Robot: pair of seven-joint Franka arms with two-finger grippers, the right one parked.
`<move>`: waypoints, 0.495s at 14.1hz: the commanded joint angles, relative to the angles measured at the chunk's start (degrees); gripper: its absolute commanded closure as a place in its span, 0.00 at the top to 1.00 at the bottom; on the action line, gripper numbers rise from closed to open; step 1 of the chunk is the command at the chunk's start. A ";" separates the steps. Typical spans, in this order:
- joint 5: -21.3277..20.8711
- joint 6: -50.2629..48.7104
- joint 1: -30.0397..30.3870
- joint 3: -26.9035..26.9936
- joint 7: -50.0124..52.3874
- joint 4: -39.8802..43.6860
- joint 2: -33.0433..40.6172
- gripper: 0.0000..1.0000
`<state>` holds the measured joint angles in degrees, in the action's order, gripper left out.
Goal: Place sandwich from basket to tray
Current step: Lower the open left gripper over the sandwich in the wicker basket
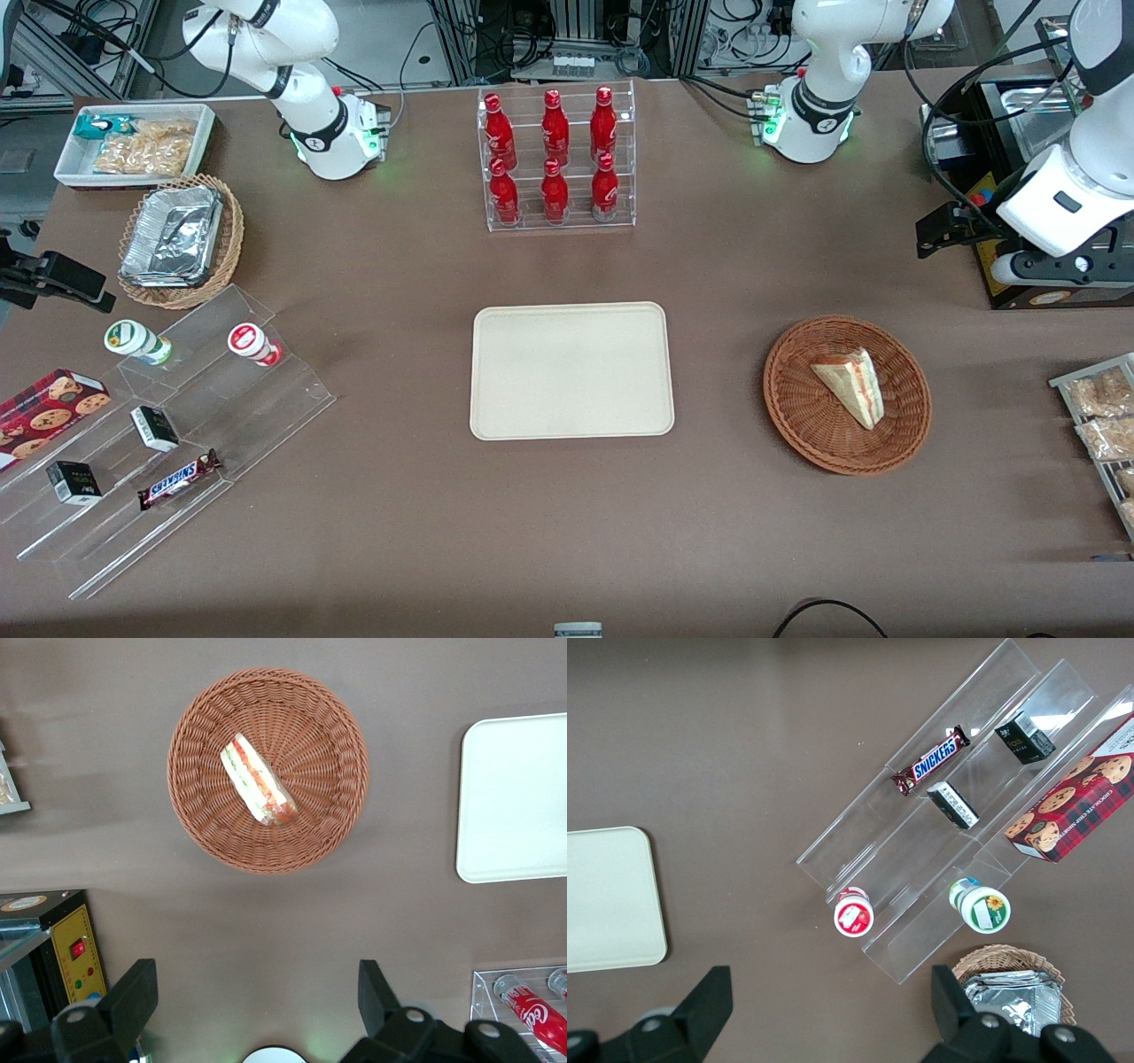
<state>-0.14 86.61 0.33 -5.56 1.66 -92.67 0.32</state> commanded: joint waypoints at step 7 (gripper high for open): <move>0.23 2.85 -0.33 0.11 -0.96 -2.76 -3.83 1.00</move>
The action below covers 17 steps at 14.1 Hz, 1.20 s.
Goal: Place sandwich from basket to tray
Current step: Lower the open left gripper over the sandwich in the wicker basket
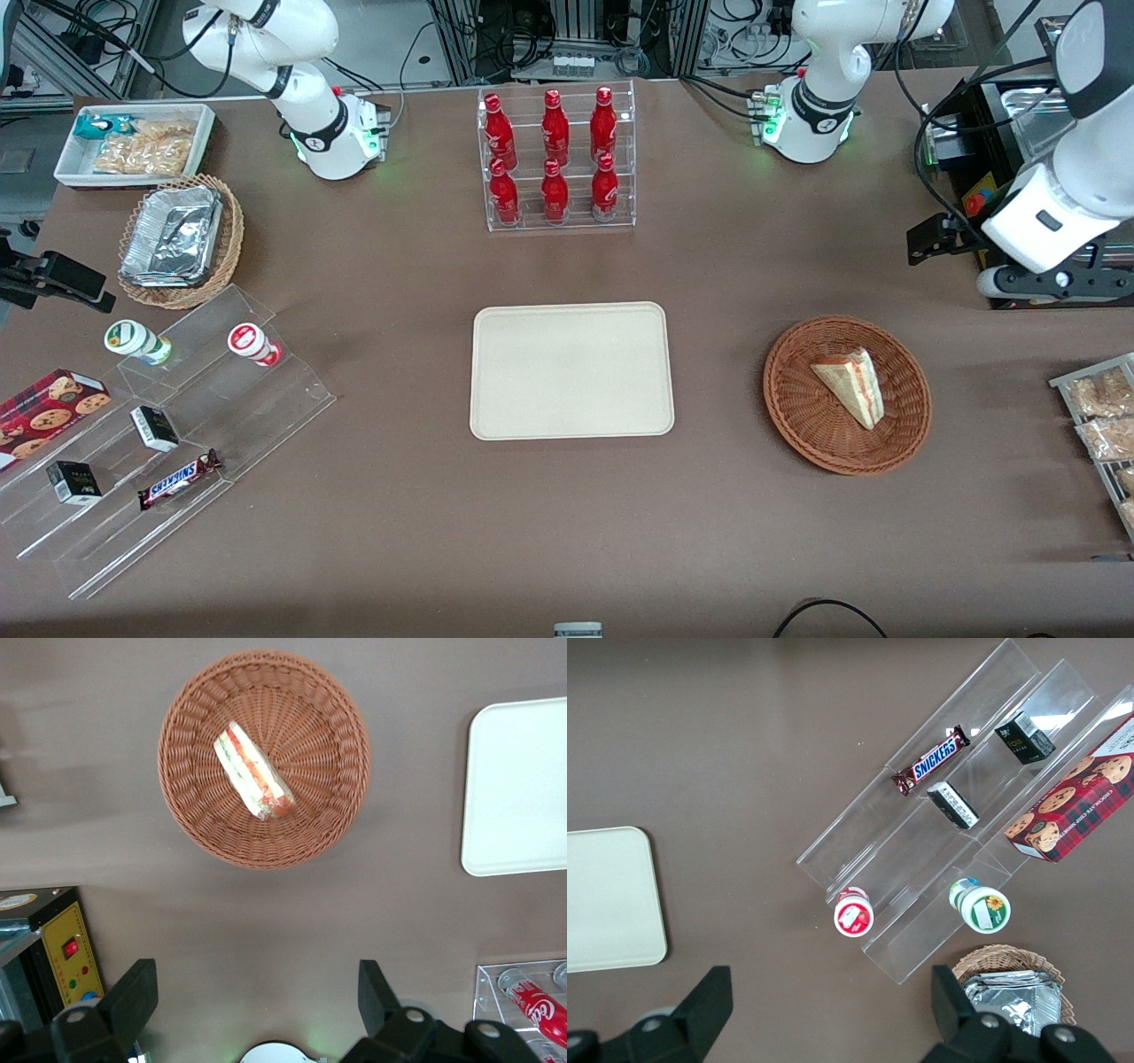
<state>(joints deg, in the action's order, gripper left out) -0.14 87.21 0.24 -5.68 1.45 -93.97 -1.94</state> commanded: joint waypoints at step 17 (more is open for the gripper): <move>0.57 47.34 0.63 1.99 27.16 -29.51 -7.63 1.00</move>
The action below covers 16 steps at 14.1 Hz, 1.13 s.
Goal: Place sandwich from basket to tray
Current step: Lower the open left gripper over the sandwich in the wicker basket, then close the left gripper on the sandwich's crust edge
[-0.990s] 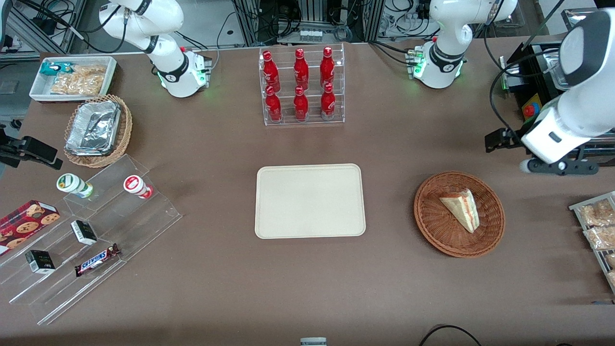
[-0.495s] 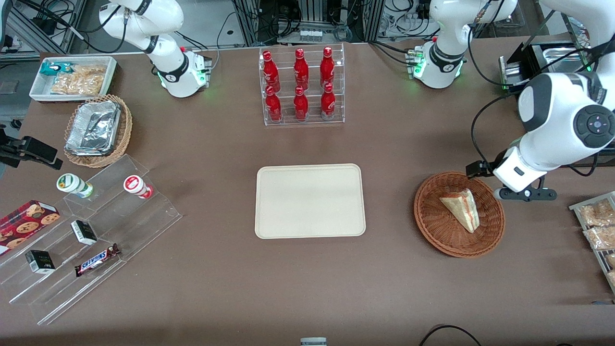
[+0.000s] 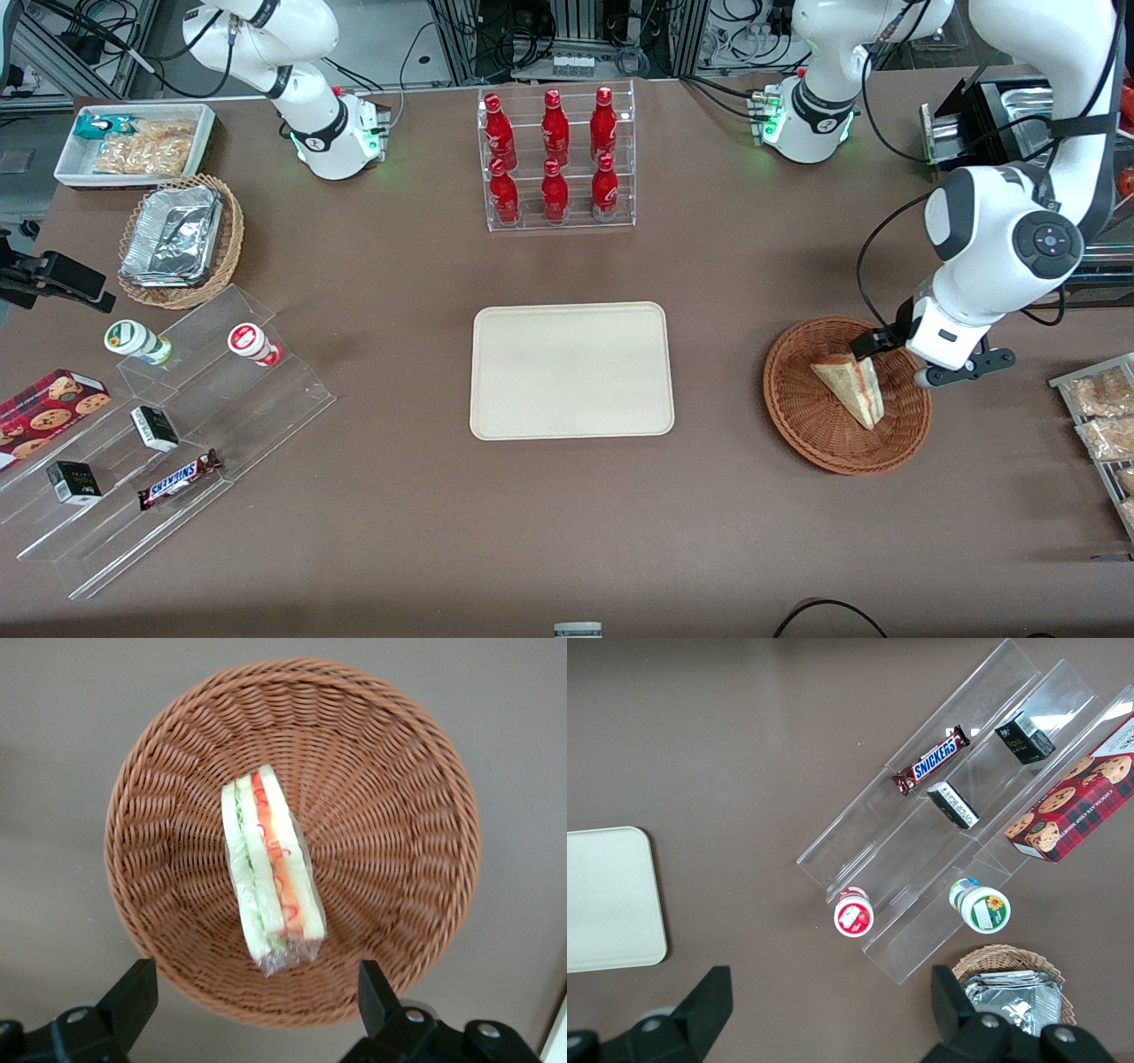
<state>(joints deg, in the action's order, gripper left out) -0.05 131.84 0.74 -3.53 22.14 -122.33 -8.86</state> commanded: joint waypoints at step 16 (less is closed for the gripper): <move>0.32 13.28 -0.48 -0.25 23.30 -1.52 -9.16 0.07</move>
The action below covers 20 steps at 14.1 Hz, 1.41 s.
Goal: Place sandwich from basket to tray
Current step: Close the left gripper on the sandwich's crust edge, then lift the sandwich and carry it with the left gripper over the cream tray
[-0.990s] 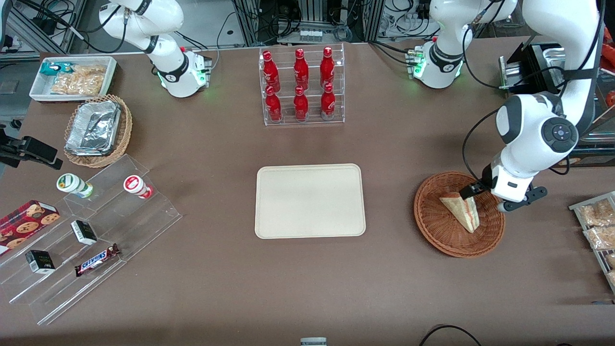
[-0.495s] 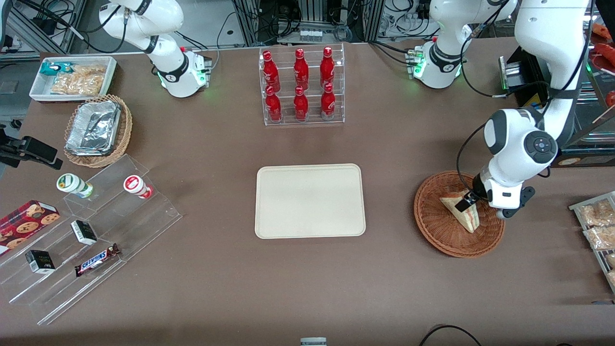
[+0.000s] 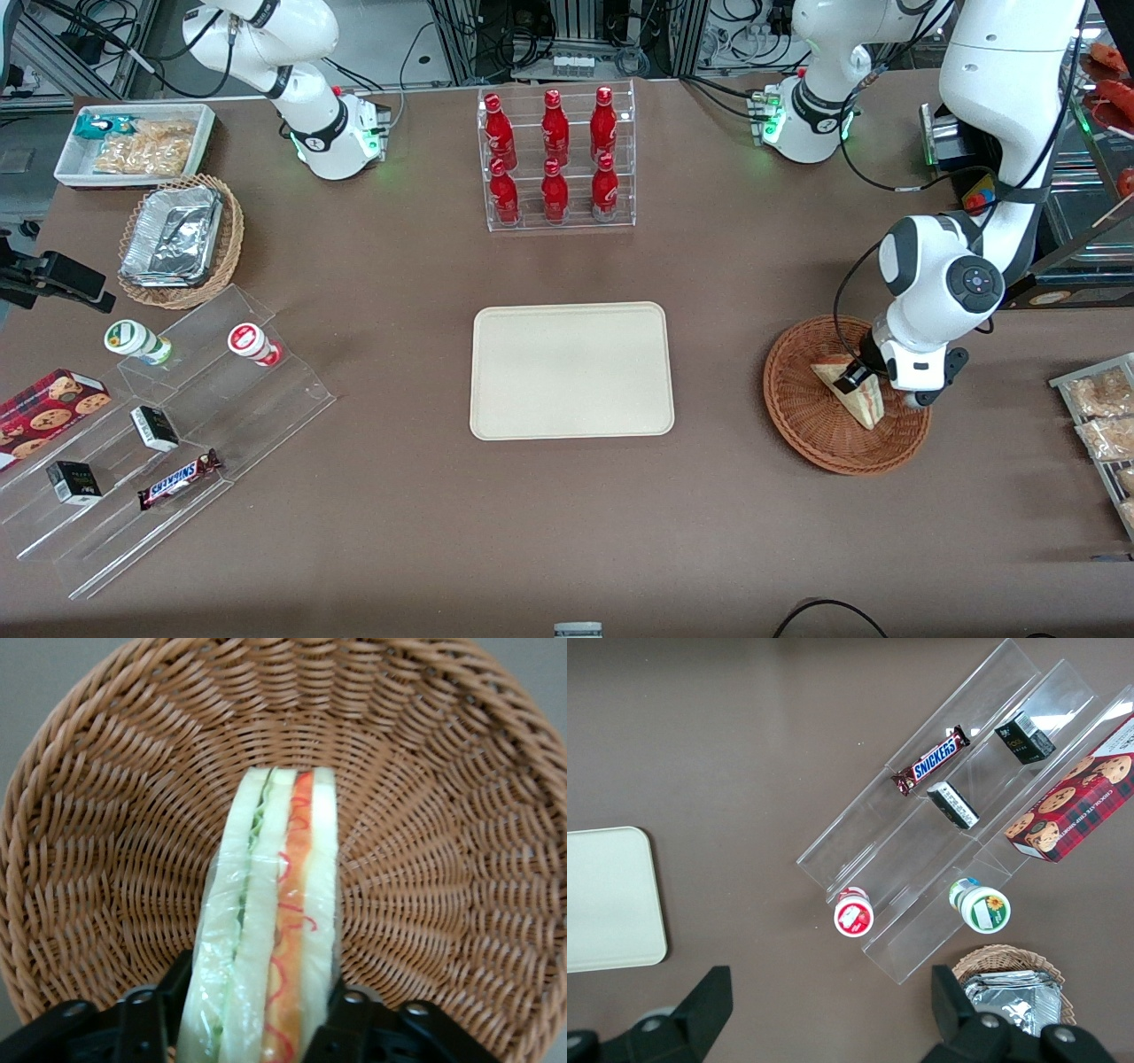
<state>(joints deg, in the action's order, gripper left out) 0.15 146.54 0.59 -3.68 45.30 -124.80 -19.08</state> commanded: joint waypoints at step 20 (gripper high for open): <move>-3.40 -35.79 -32.48 -2.82 -1.91 47.71 -21.77 0.11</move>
<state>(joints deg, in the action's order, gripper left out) -2.20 112.12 -28.81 -7.22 38.88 -83.43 -36.75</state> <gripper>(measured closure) 0.846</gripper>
